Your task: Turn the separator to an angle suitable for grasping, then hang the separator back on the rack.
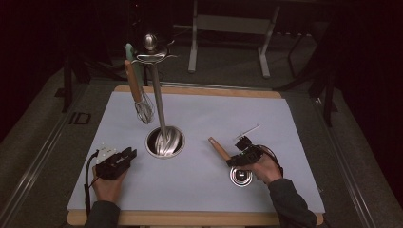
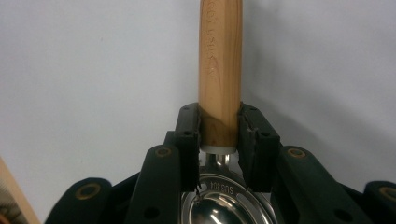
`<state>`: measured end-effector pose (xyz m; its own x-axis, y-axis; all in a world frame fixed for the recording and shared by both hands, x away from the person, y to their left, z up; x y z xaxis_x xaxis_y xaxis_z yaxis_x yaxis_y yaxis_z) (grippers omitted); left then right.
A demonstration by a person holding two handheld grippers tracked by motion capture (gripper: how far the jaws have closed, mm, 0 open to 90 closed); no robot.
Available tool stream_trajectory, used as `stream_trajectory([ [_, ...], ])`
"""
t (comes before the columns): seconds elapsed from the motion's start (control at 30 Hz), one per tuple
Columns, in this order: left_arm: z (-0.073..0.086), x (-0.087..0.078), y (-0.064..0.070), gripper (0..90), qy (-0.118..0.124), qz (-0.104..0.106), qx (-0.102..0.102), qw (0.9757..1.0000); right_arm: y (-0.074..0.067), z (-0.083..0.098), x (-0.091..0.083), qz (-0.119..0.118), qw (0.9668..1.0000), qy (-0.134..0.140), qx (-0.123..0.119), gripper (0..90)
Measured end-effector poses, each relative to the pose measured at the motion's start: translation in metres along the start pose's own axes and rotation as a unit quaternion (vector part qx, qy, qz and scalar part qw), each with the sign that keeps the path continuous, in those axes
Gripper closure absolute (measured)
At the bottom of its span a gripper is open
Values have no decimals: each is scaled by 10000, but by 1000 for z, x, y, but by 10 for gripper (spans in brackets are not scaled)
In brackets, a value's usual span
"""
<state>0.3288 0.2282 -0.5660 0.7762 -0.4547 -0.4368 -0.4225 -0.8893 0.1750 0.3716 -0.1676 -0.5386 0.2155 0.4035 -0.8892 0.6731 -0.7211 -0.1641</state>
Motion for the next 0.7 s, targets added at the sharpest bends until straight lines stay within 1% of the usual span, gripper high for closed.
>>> stream_trajectory([
  [0.07, 0, 0, 0, 715, -6, -6, 14, 10000, 0, -1, -1, 15, 10000, 42, 9, 708],
  [0.1, 0, 0, 0, 715, -12, -9, 18, 10000, 0, -3, -3, -7, 9999, 113, 32, 708],
  [0.3, 0, 0, 1, 715, -4, -7, 26, 10000, -2, -7, -4, -26, 9997, 233, 65, 708],
  [0.4, 0, 0, 1, 715, -4, -8, 27, 10000, -4, -9, -4, -38, 9995, 306, 32, 708],
  [0.5, 0, 0, 1, 715, 0, -9, 20, 10000, -9, -10, -2, -136, 9991, 368, -134, 708],
  [0.53, 0, 0, 1, 714, 1, -10, 33, 10000, -11, -10, 0, -160, 9988, 401, -231, 708],
  [0.63, 0, 0, 1, 715, -3, -17, 64, 10000, -16, -12, 3, -229, 9976, 502, -414, 708],
  [0.67, 0, 0, 1, 715, -3, -21, 69, 10000, -18, -13, 3, -239, 9969, 550, -513, 708],
  [0.7, 0, -1, 1, 715, -3, -25, 71, 10000, -23, -15, 3, -269, 9955, 636, -652, 708],
])
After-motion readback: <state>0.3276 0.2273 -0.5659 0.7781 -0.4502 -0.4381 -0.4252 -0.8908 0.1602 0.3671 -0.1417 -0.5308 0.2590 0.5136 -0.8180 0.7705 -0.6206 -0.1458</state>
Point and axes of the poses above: each handheld gripper's, and its own axes: x roughly forward along the jaws, z roughly out of its underside, y roughly to its right, the point moved 6 cm from there along x, roughly forward along the jaws, and after that the axes turned 4 degrees about z, right-handed, at the moved point
